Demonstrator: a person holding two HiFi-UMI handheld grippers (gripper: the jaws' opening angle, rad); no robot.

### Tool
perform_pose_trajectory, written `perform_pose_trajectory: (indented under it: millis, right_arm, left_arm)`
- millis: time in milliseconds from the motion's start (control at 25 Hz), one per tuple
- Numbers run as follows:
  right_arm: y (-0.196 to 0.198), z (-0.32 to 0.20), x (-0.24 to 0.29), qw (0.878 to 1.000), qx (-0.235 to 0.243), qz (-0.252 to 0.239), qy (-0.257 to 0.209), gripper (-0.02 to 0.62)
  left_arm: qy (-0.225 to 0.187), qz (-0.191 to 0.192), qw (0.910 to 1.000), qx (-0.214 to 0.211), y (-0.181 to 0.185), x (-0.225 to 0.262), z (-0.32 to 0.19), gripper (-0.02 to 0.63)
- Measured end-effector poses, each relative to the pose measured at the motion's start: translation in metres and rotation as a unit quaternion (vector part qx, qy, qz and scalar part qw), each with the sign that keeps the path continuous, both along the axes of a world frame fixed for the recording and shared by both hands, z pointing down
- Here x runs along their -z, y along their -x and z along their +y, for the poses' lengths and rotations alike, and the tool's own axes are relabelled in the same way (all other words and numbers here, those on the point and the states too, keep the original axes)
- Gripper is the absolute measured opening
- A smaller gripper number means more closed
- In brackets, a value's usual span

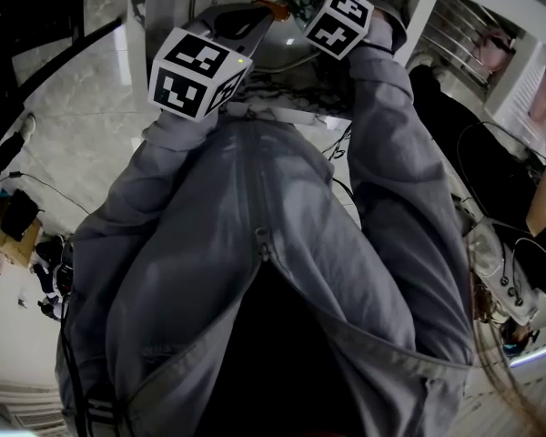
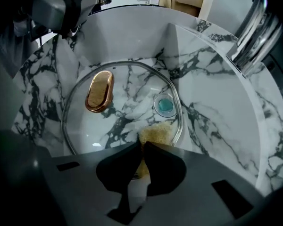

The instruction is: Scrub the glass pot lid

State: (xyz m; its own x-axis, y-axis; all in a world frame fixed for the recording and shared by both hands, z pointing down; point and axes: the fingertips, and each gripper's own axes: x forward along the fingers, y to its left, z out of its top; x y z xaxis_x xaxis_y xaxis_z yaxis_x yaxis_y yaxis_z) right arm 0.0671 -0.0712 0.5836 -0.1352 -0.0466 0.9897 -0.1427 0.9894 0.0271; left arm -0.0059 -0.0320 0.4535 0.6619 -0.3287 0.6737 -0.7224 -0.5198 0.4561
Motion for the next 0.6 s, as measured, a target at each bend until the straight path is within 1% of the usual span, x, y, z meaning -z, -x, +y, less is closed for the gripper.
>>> perform_pose_trajectory:
  millis: [440,600]
  right_arm:
    - [0.001,0.066,0.006,1.000,0.007,-0.002,0.012,0.046]
    - [0.003,0.092,0.007,1.000,0.019,0.000,0.021,0.046]
  left_arm:
    - [-0.014,0.000,0.9999,-0.004,-0.001,0.009,0.032,0.011]
    - [-0.016,0.001,0.9998,-0.008,-0.002,0.012,0.047,0.011]
